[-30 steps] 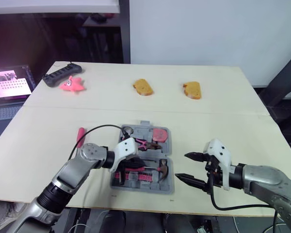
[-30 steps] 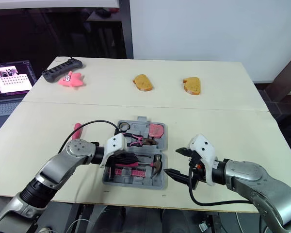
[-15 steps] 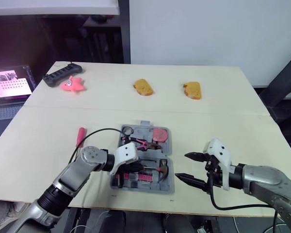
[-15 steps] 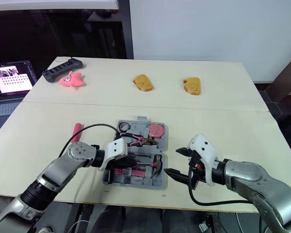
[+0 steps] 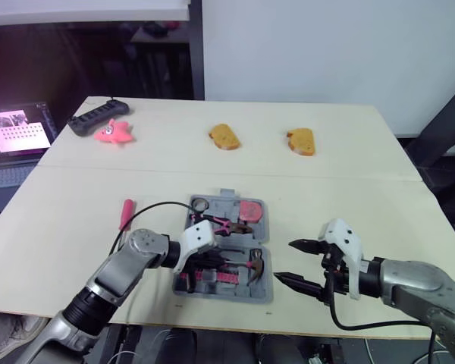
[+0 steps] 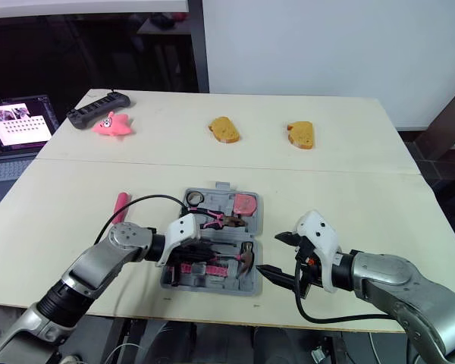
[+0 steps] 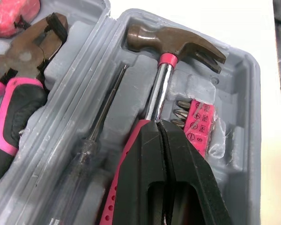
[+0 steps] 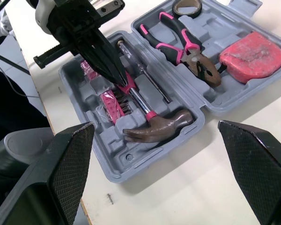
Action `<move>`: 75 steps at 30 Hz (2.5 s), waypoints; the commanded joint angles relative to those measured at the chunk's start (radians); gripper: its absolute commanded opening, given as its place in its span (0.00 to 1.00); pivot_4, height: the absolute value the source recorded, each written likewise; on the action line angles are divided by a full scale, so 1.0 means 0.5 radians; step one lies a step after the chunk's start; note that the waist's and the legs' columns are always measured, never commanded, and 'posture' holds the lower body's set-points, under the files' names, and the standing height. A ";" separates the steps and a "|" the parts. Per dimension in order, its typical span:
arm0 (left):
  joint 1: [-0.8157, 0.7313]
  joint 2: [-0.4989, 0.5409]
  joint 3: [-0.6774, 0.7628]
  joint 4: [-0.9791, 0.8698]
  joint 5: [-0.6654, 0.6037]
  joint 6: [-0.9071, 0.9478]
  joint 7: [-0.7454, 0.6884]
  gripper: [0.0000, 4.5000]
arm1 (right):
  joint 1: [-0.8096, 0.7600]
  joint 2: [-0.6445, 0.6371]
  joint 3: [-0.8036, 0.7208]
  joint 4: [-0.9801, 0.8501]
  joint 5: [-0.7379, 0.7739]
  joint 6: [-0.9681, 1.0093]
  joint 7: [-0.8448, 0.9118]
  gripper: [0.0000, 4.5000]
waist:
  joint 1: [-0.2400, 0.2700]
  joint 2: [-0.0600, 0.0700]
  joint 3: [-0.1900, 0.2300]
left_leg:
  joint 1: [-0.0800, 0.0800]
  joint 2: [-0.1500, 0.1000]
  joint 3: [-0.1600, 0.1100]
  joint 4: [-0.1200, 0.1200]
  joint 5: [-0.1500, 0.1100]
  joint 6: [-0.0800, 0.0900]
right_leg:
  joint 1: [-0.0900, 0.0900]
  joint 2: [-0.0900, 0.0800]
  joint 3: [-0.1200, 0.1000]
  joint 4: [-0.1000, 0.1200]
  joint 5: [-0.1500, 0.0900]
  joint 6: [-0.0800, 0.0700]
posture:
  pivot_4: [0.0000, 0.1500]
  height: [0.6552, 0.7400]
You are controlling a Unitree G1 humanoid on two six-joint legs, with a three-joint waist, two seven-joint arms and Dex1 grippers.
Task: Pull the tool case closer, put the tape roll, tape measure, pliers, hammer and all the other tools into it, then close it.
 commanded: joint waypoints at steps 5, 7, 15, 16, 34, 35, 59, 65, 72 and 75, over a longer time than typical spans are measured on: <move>-0.014 0.019 -0.111 0.159 0.086 0.104 0.031 0.01 | -0.013 -0.002 -0.051 -0.085 0.057 0.017 -0.021 1.00 | 0.001 0.008 -0.006 | 0.002 0.000 0.000 0.000 0.000 0.000 | 0.002 0.000 0.000 -0.001 0.000 0.000 | 1.00 1.00; -0.032 0.004 -0.129 0.190 0.092 0.113 0.037 0.01 | -0.006 -0.002 -0.058 -0.098 0.069 0.023 -0.026 1.00 | 0.002 0.011 -0.008 | 0.003 0.000 0.000 0.000 0.000 0.000 | 0.004 0.000 0.000 -0.002 0.000 -0.001 | 1.00 1.00; -0.076 -0.068 -0.193 0.373 0.127 0.112 0.063 0.01 | 0.036 -0.005 -0.100 -0.144 0.111 0.041 -0.042 1.00 | -0.002 0.017 -0.014 | 0.010 -0.002 0.000 0.000 0.000 0.000 | 0.015 0.000 0.002 -0.008 -0.004 -0.007 | 1.00 1.00; -0.077 -0.077 -0.195 0.391 0.125 0.121 0.065 0.01 | 0.041 -0.005 -0.106 -0.147 0.117 0.043 -0.043 1.00 | -0.003 0.017 -0.015 | 0.011 -0.001 0.000 -0.001 0.000 0.000 | 0.015 0.000 0.001 -0.008 -0.005 -0.007 | 1.00 1.00; -0.057 -0.043 -0.068 0.245 0.122 -0.231 0.079 0.01 | -0.006 0.000 -0.077 -0.108 0.098 0.025 -0.048 1.00 | -0.010 0.017 -0.016 | 0.024 -0.001 0.000 -0.008 -0.001 0.001 | 0.021 0.001 0.004 -0.008 -0.007 -0.006 | 1.00 1.00; -0.059 -0.046 -0.024 0.214 0.092 -0.236 0.085 0.01 | -0.007 0.004 -0.079 -0.105 0.094 0.020 -0.048 1.00 | -0.009 0.015 -0.015 | 0.023 -0.001 0.000 -0.008 -0.001 0.001 | 0.021 0.001 0.004 -0.008 -0.007 -0.006 | 1.00 1.00; 0.719 1.126 1.793 1.307 -0.262 -1.036 -0.362 0.31 | 0.483 0.040 -0.664 0.820 -0.550 -1.192 0.596 1.00 | -0.022 0.007 -0.002 | -0.005 -0.001 0.005 -0.010 -0.001 0.000 | -0.010 0.000 0.004 -0.007 -0.007 -0.007 | 1.00 1.00; 0.903 1.155 2.013 1.754 -0.266 -1.347 -0.305 0.98 | 0.487 0.034 -0.773 1.138 -0.600 -1.387 0.701 1.00 | -0.013 0.006 -0.001 | -0.005 0.000 0.006 -0.010 -0.001 0.000 | -0.010 -0.001 0.005 -0.007 -0.007 -0.008 | 1.00 1.00; 0.991 1.012 2.030 1.335 -0.407 -1.201 -0.334 1.00 | 0.422 0.023 -0.745 1.160 -0.568 -1.339 0.749 1.00 | -0.012 0.008 0.000 | -0.005 0.000 0.007 -0.010 -0.001 0.000 | -0.010 -0.001 0.005 -0.006 -0.007 -0.009 | 1.00 1.00; 0.990 0.884 1.890 0.853 -0.518 -0.946 -0.305 1.00 | 0.406 0.023 -0.703 1.022 -0.494 -1.175 0.733 1.00 | -0.014 0.008 0.000 | -0.005 0.000 0.007 -0.010 -0.001 0.000 | -0.010 -0.001 0.005 -0.006 -0.006 -0.008 | 1.00 1.00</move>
